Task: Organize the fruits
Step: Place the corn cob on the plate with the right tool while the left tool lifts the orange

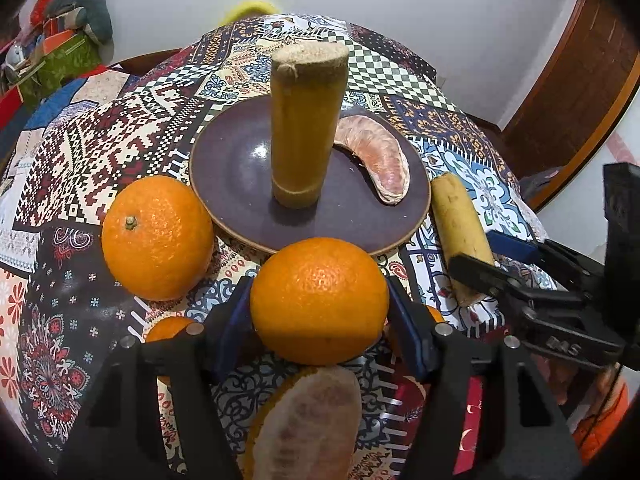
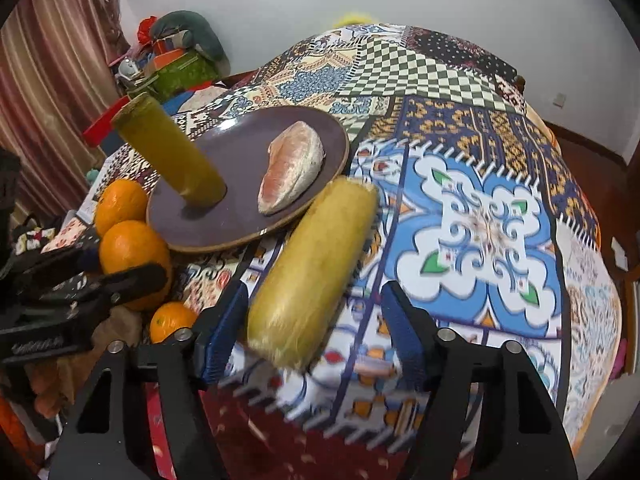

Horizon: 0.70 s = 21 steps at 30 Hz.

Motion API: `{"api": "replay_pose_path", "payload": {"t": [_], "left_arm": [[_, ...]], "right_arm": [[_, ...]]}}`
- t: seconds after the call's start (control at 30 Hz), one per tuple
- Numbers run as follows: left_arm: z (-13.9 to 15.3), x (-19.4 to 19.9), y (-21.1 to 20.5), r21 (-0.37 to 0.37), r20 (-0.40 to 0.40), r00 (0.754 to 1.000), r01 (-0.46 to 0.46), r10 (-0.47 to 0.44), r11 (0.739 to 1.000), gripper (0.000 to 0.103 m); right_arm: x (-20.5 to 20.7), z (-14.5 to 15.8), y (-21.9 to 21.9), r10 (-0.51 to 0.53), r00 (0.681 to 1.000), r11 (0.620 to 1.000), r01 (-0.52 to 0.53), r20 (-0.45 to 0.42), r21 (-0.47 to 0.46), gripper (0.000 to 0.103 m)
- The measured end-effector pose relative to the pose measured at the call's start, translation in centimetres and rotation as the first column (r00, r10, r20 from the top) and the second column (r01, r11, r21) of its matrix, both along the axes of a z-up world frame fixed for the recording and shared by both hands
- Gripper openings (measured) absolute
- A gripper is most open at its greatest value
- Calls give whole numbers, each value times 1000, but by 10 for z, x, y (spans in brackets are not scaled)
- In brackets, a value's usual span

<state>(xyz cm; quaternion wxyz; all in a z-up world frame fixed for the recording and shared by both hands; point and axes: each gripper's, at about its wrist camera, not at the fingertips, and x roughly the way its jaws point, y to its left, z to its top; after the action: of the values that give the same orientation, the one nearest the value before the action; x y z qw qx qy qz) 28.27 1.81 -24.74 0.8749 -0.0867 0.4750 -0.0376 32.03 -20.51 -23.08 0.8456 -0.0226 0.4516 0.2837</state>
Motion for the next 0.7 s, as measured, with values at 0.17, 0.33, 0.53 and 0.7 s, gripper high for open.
{"api": "replay_pose_path", "payload": {"t": [0.17, 0.33, 0.53, 0.7], "left_arm": [[16, -10, 4, 19, 55, 998, -8, 7, 1000, 64], [30, -19, 10, 21, 94, 995, -17, 15, 1000, 64], [40, -27, 20, 16, 115, 993, -38, 36, 999, 64], [46, -32, 24, 21, 129, 991, -48, 45, 999, 64]], "right_arm": [[10, -1, 7, -2, 1000, 1000, 2, 2, -16, 55], [3, 0, 4, -4, 1000, 1000, 4, 8, -14, 46], [-9, 3, -6, 5, 1000, 1000, -5, 7, -20, 38], [1, 1, 1, -10, 1000, 999, 10, 0, -34, 39]]}}
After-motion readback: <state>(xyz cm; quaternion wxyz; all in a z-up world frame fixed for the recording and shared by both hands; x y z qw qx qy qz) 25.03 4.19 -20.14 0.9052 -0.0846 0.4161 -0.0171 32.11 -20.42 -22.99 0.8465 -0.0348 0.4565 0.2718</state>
